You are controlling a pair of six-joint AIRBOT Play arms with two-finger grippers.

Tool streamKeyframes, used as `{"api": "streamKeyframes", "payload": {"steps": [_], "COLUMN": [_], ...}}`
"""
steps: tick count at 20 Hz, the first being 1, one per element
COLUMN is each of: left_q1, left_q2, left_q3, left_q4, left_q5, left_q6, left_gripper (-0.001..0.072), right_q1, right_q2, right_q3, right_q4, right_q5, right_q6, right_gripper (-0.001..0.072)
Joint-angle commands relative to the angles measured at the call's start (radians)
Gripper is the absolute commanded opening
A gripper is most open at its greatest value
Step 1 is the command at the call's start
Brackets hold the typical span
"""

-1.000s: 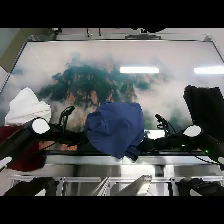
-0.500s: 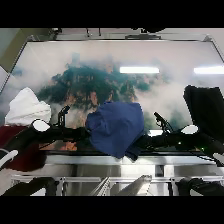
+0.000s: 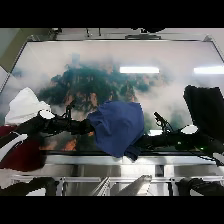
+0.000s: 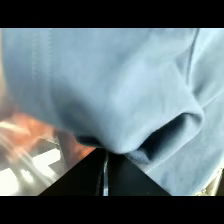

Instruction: Fold the shirts.

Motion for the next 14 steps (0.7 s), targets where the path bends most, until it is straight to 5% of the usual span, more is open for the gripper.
{"api": "streamKeyframes", "payload": {"steps": [1,3,5,11,14], "left_q1": [0.001,0.001,0.001,0.002,0.023], "left_q2": [-0.01,-0.01,-0.01,-0.008,0.06], "left_q3": [0.01,0.01,0.01,0.01,0.011], "left_q4": [-0.02,-0.02,-0.028,-0.205,-0.269], "left_q5": [-0.033,-0.043,-0.056,-0.124,-0.185], "left_q6": [0.027,0.035,0.053,0.178,0.225], "left_gripper": [0.0029,0.0029,0.0029,0.0028,0.0028], "right_q1": [0.001,0.001,0.001,0.0,-0.002], "right_q2": [-0.003,-0.003,-0.003,0.001,0.031], "right_q3": [0.0,0.0,0.0,0.003,0.074], "right_q4": [-0.003,0.001,0.002,0.014,0.016], "right_q5": [-0.008,-0.017,-0.026,-0.032,0.083], "right_q6": [-0.021,-0.02,-0.019,-0.021,-0.026], "right_gripper": [0.0295,0.008,0.0016,0.0017,0.0017]}}
